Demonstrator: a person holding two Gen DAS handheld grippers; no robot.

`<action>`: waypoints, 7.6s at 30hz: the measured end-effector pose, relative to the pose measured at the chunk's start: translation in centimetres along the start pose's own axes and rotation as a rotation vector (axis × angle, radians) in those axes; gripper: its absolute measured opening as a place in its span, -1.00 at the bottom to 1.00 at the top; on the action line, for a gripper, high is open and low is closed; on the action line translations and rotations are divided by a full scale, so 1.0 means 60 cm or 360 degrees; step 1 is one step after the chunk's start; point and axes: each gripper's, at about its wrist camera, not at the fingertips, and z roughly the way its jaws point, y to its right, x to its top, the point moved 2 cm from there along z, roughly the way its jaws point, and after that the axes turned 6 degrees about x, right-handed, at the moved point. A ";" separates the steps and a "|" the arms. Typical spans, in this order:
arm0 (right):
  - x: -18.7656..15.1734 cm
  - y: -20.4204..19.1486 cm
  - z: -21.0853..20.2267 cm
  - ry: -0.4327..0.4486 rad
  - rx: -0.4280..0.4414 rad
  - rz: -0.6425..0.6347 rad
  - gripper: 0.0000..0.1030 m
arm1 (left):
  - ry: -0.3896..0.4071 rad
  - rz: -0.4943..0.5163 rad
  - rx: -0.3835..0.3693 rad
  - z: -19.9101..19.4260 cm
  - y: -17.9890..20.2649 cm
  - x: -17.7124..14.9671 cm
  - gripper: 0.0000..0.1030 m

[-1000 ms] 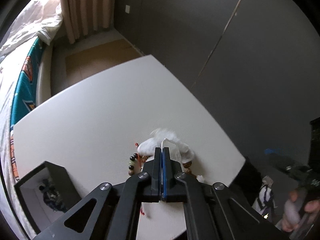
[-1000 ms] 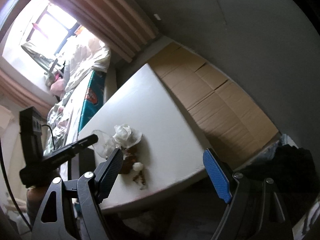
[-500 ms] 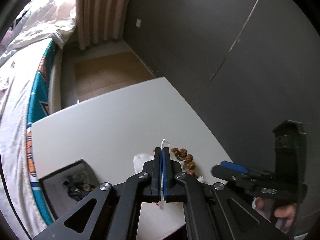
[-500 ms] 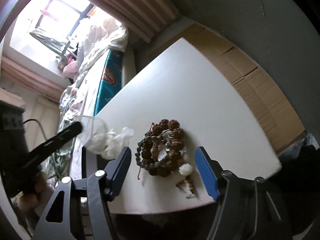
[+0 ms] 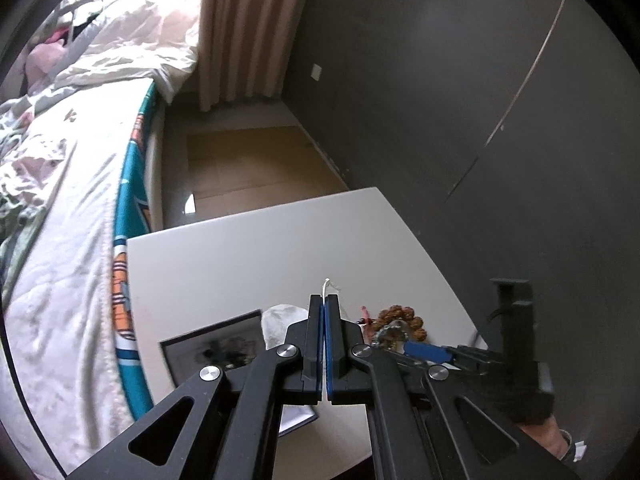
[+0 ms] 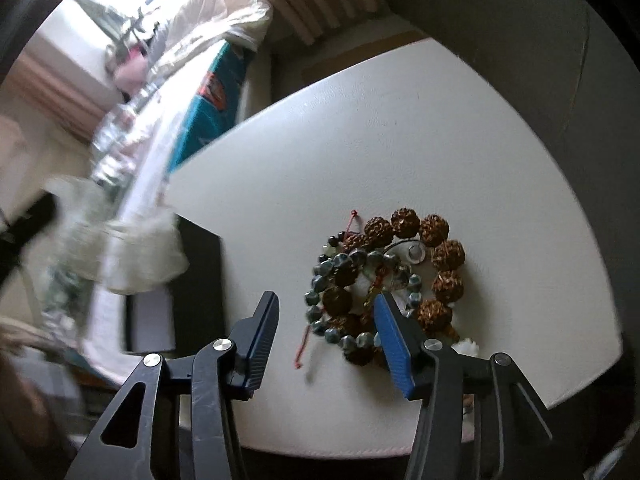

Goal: Organize jewelry
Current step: 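Carry the white tissue toward the box with the left tool while the right tool grasps the bead bracelet, then release the tissue into the box with the left tool while the right tool places the bead bracelet inside, then move the left tool to the brown rudraksha bracelet and close around it, then lift the rudraksha bracelet with the left tool while the right tool grasps the red-cord bracelet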

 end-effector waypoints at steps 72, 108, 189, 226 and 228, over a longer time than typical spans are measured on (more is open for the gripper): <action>0.010 0.030 0.023 -0.0114 0.0343 0.0183 -0.72 | -0.0085 -0.0148 0.0020 -0.005 -0.087 -0.060 -1.00; 0.055 -0.122 -0.094 0.0085 0.0744 -0.0020 -0.80 | -0.0024 -0.0372 0.0037 -0.033 -0.159 -0.056 0.26; -0.069 0.196 -0.202 0.0435 0.0307 0.0356 0.85 | -0.0518 0.0103 0.0095 0.236 0.116 -0.093 -0.62; -0.005 0.044 0.026 -0.0169 0.0270 0.0303 -0.55 | -0.0002 -0.0178 -0.0077 -0.042 -0.050 -0.032 -0.62; -0.002 0.042 0.035 -0.0182 0.0226 0.0314 -0.61 | 0.0010 -0.0194 -0.0076 -0.050 -0.062 -0.034 -0.62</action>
